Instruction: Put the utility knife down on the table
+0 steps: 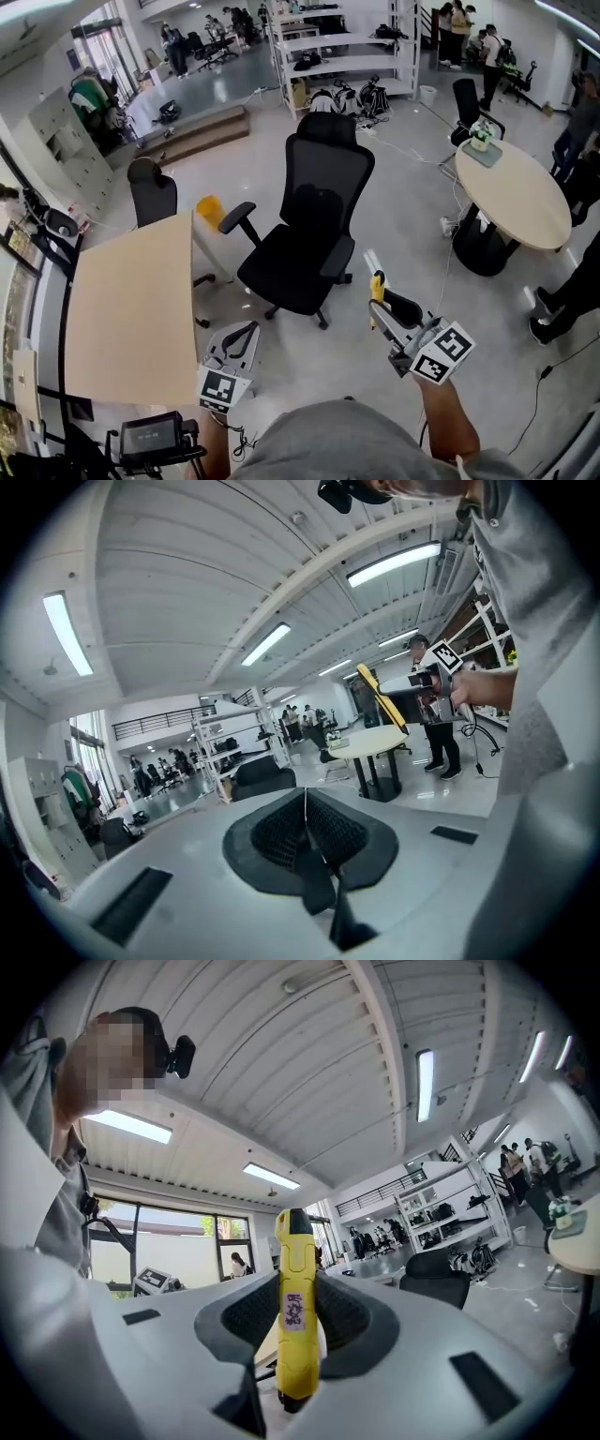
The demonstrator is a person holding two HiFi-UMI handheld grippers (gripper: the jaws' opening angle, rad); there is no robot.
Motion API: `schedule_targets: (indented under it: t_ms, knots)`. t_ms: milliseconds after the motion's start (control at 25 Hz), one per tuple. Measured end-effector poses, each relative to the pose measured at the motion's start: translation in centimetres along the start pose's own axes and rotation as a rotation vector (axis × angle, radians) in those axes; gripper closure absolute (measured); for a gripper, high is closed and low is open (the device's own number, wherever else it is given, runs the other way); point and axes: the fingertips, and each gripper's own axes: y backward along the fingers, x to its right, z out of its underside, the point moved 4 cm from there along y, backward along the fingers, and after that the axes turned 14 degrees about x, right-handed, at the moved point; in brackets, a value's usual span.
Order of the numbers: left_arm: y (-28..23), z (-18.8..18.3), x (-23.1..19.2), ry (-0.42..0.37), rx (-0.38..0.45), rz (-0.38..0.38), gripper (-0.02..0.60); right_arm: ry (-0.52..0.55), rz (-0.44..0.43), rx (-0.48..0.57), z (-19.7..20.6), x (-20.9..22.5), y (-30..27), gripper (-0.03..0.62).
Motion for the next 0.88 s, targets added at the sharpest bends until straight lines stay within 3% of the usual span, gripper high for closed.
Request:
schedule_targets:
  t_ms: [320,560,760,880]
  knots:
    - [1.0,1.5,-3.7,0.018,-0.072,-0.177,0.575,-0.048,-0.106,-0.038,1.6,3.4,-5.3,0.474]
    - [2.9,3.9,-8.3,0.042,-0.105,-0.278,0.575,-0.072,-0.166,-0.065,4.0,3.4,-11.7,0.474]
    - [4.2,6.0,-14.0,0.111,-0.058,-0.363,0.575,-0.073,-0.227,-0.077,5.7,1.6,-17.9,0.474]
    - [5.0,7.2,-17.3,0.125,-0.045,-0.376,0.575,-0.071,-0.245,-0.082,7.0,0.4,-21.7,0.474]
